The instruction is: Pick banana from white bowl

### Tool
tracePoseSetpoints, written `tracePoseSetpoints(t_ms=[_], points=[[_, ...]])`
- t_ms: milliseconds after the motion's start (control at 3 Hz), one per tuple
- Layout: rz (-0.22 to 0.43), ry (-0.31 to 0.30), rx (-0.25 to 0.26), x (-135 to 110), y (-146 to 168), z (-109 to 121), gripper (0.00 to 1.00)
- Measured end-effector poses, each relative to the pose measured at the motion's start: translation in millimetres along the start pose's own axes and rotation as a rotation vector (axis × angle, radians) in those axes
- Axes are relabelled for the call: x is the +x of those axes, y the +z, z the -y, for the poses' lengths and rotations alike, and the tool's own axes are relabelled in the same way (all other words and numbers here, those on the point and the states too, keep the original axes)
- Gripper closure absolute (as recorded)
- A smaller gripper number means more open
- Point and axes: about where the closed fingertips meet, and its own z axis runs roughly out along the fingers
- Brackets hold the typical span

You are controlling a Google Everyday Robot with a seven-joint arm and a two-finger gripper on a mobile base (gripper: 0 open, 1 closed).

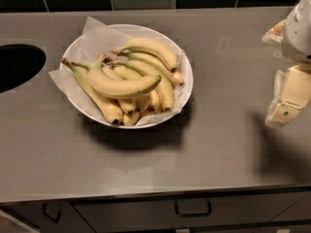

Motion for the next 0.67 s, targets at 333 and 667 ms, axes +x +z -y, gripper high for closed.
tracePoseSetpoints(t_ms=[333,667], points=[[0.0,0.0,0.0,0,0,0,0.0],[0.005,-0.032,0.008,-12,-3,-3,0.0]])
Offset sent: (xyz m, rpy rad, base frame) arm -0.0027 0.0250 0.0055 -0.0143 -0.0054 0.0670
